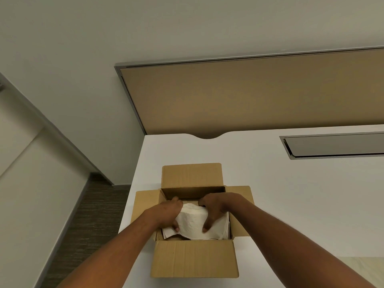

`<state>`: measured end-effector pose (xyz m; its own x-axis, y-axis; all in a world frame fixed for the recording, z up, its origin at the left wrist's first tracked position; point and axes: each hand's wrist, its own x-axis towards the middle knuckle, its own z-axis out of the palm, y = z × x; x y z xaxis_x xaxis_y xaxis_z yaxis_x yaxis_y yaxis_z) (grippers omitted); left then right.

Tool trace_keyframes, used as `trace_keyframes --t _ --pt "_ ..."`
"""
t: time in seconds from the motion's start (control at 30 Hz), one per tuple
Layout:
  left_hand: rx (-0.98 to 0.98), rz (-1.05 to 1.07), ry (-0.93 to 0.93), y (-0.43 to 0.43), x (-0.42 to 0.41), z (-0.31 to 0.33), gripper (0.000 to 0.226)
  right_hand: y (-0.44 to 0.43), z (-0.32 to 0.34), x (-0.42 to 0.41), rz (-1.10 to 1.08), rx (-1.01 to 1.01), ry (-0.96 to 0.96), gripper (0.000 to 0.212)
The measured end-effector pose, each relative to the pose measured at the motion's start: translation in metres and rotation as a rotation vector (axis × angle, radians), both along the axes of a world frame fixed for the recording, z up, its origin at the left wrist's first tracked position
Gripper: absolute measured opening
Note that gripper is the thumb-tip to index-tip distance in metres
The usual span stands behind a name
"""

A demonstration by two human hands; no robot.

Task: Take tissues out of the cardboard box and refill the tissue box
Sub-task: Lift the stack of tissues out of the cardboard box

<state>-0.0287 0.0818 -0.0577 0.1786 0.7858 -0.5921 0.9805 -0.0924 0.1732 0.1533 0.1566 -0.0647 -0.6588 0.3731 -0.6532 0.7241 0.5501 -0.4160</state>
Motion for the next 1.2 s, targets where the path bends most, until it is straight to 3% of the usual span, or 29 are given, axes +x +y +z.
trace_keyframes --t 0.4,0.63,0.93,1.2 --pt "0.141 0.029 -0.145 -0.003 -0.014 -0.01 0.066 -0.008 -0.005 -0.006 0.016 0.089 0.001 0.072" --pt "0.346 -0.074 -0.051 -0.003 -0.019 -0.017 0.056 -0.01 0.003 0.003 -0.012 0.075 0.109 0.073" --pt "0.377 0.022 -0.234 -0.011 -0.033 -0.024 0.055 -0.015 0.014 0.015 -0.071 0.083 0.232 0.073" --pt "0.384 0.122 -0.337 -0.015 -0.039 -0.015 0.052 -0.017 0.026 0.019 -0.111 0.134 0.181 0.075"
